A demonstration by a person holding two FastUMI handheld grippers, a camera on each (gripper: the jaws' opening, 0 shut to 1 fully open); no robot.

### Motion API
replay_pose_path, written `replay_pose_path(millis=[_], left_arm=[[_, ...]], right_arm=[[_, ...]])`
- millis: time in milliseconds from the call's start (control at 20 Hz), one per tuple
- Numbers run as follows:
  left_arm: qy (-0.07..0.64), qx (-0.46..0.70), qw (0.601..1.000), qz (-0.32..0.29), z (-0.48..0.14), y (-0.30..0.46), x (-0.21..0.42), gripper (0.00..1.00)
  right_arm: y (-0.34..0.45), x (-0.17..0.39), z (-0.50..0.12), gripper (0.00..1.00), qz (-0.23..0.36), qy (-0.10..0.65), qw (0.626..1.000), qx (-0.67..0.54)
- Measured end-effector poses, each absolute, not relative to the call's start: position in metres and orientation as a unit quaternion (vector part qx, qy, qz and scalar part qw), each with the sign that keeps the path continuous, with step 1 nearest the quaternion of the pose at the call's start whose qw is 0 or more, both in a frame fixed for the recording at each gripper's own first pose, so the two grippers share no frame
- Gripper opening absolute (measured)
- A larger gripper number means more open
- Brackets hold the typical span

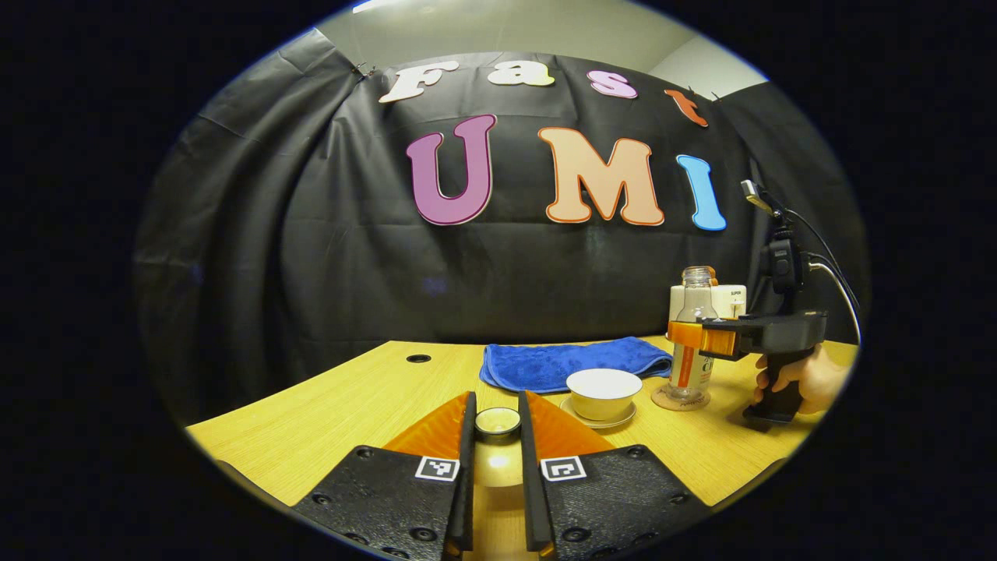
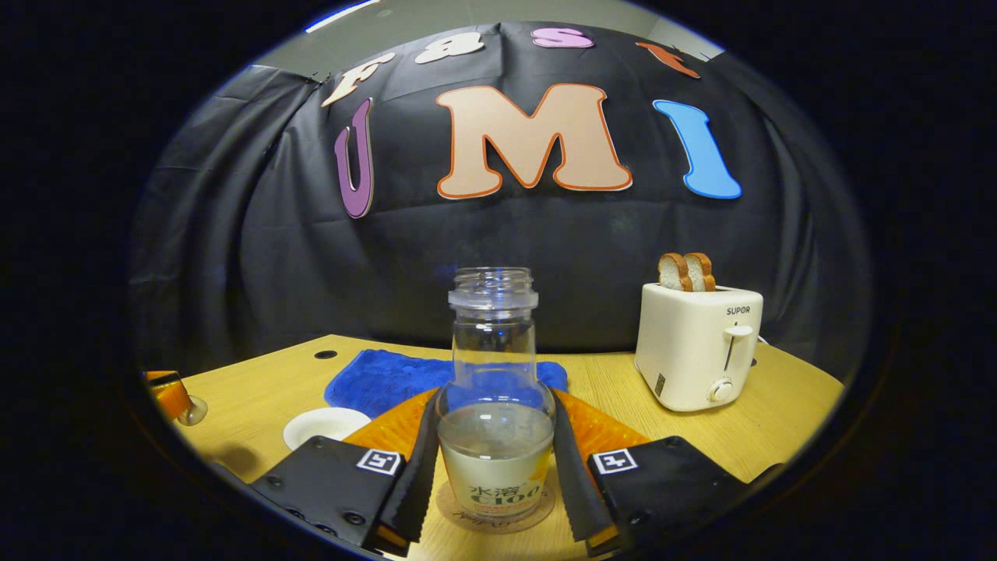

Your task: Open the teacup lid with one hand, grasp the water bottle and pour water into the teacup with the other hand; after pouring, place the water bottle on the coaster and then close the teacup lid.

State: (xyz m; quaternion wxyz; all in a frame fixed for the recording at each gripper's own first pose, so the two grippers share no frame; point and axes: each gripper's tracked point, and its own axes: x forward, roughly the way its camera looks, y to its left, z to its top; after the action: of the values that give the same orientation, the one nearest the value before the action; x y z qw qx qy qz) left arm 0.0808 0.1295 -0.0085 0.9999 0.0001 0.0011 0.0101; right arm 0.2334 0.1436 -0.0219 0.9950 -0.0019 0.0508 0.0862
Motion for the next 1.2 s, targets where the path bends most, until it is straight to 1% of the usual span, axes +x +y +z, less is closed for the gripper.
replay_pose_path(millis=[50, 100, 150, 300, 350, 450, 500, 700, 750, 800, 900, 950, 1000, 1050, 1100, 1150, 1200], left_arm=[[0.001, 0.000, 1.000, 0.010, -0.008, 0.129, 0.081, 0.23], [0.001, 0.000, 1.000, 0.010, -0.009, 0.129, 0.081, 0.23], [0.001, 0.000, 1.000, 0.010, -0.008, 0.129, 0.081, 0.23], [0.001, 0.000, 1.000, 0.011, -0.009, 0.130, 0.081, 0.24], [0.001, 0.000, 1.000, 0.012, -0.008, 0.130, 0.080, 0.24], [0.001, 0.000, 1.000, 0.012, -0.008, 0.131, 0.081, 0.23], [0.001, 0.000, 1.000, 0.012, -0.009, 0.130, 0.081, 0.24], [0.001, 0.000, 1.000, 0.013, -0.009, 0.131, 0.081, 0.23], [0.001, 0.000, 1.000, 0.013, -0.009, 0.131, 0.081, 0.23], [0.001, 0.000, 1.000, 0.013, -0.009, 0.131, 0.080, 0.23], [0.002, 0.000, 1.000, 0.013, -0.009, 0.131, 0.080, 0.23], [0.001, 0.000, 1.000, 0.013, -0.009, 0.131, 0.081, 0.24], [0.001, 0.000, 1.000, 0.013, -0.009, 0.131, 0.081, 0.23], [0.001, 0.000, 1.000, 0.013, -0.009, 0.131, 0.080, 0.23], [0.001, 0.000, 1.000, 0.013, -0.009, 0.131, 0.080, 0.23], [0.001, 0.000, 1.000, 0.013, -0.009, 0.131, 0.081, 0.24], [0.002, 0.000, 1.000, 0.012, -0.009, 0.131, 0.081, 0.23]], right_arm=[[0.144, 0.233, -0.022, 0.75, 0.088, 0.045, 0.995, -0.005], [0.143, 0.232, -0.022, 0.72, 0.089, 0.038, 0.995, -0.008], [0.142, 0.232, -0.023, 0.75, 0.090, 0.031, 0.995, -0.009], [0.140, 0.229, -0.022, 0.74, 0.090, 0.000, 0.996, -0.004], [0.138, 0.228, -0.020, 0.75, 0.089, 0.009, 0.996, 0.000], [0.137, 0.229, -0.025, 0.73, 0.089, 0.006, 0.996, 0.001], [0.138, 0.229, -0.026, 0.75, 0.090, 0.005, 0.996, 0.000], [0.136, 0.230, -0.028, 0.76, 0.084, 0.007, 0.996, 0.000], [0.134, 0.231, -0.029, 0.80, 0.078, 0.009, 0.997, 0.000], [0.133, 0.232, -0.029, 0.88, 0.076, 0.007, 0.997, -0.001], [0.129, 0.229, -0.030, 0.94, 0.071, 0.007, 0.997, -0.001], [0.129, 0.229, -0.030, 0.99, 0.071, 0.008, 0.997, -0.001], [0.131, 0.227, -0.030, 0.94, 0.074, 0.008, 0.997, -0.001], [0.130, 0.224, -0.030, 0.94, 0.074, 0.009, 0.997, -0.002], [0.130, 0.221, -0.030, 0.99, 0.076, 0.008, 0.997, -0.003], [0.129, 0.218, -0.029, 0.94, 0.077, 0.009, 0.997, -0.003], [0.128, 0.212, -0.031, 0.94, 0.077, 0.010, 0.997, -0.003]])
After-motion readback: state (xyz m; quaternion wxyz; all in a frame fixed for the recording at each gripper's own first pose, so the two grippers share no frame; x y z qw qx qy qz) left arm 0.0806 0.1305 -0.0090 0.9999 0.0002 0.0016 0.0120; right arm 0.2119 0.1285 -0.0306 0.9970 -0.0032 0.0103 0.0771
